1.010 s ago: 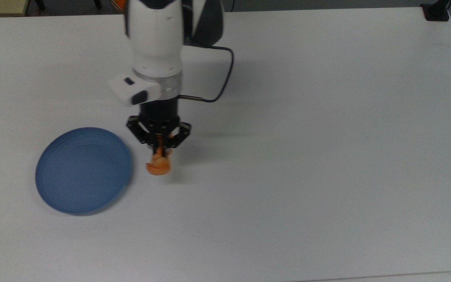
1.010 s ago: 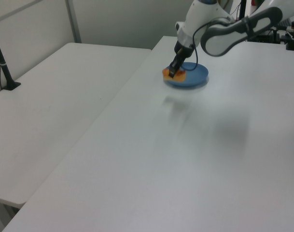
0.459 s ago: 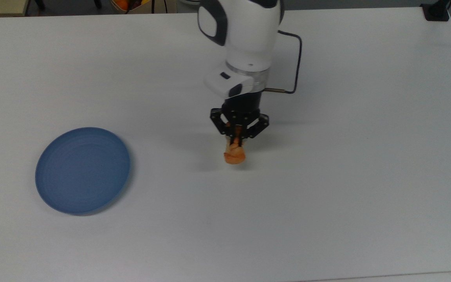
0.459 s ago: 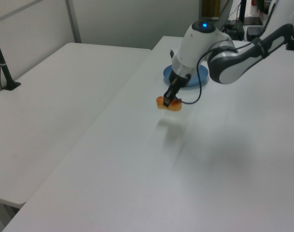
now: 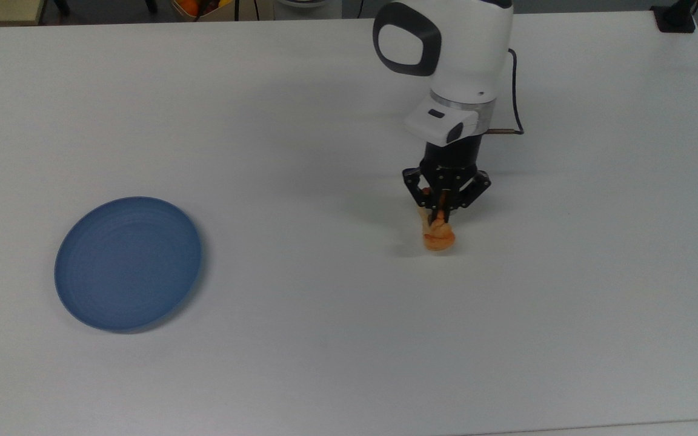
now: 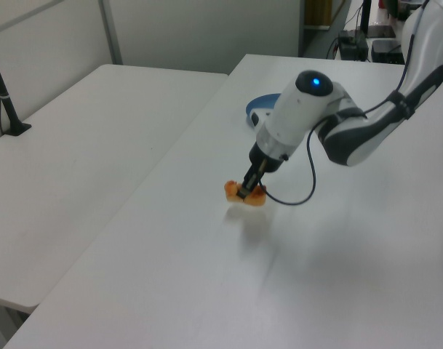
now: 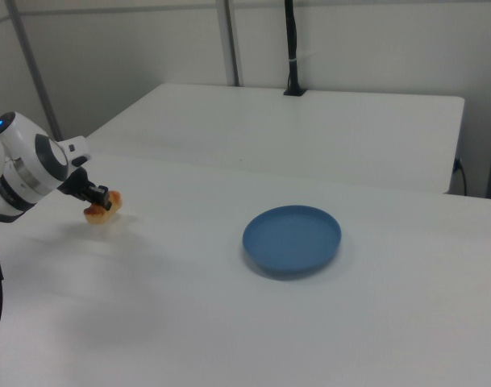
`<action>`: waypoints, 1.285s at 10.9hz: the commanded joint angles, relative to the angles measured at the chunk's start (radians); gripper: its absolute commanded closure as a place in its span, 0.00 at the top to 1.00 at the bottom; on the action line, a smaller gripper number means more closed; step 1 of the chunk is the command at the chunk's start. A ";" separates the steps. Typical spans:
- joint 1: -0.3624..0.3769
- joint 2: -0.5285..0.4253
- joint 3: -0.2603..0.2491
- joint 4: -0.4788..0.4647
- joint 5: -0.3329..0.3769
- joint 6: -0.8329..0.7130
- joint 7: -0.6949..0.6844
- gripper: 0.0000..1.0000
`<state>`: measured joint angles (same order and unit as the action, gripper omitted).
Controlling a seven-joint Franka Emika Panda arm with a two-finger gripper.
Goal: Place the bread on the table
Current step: 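Carry the bread roll away from the plate and lower it to the table, then open the gripper to release the bread roll on the table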
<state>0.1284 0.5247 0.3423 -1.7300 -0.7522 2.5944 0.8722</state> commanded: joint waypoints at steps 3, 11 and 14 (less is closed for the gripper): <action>0.059 0.063 -0.012 0.047 -0.044 0.043 0.047 0.18; 0.053 0.103 -0.020 0.095 -0.042 0.039 0.091 1.00; 0.050 0.097 -0.020 0.095 -0.042 0.035 0.088 1.00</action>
<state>0.1728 0.6277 0.3332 -1.6354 -0.7662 2.6172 0.9279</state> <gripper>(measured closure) 0.000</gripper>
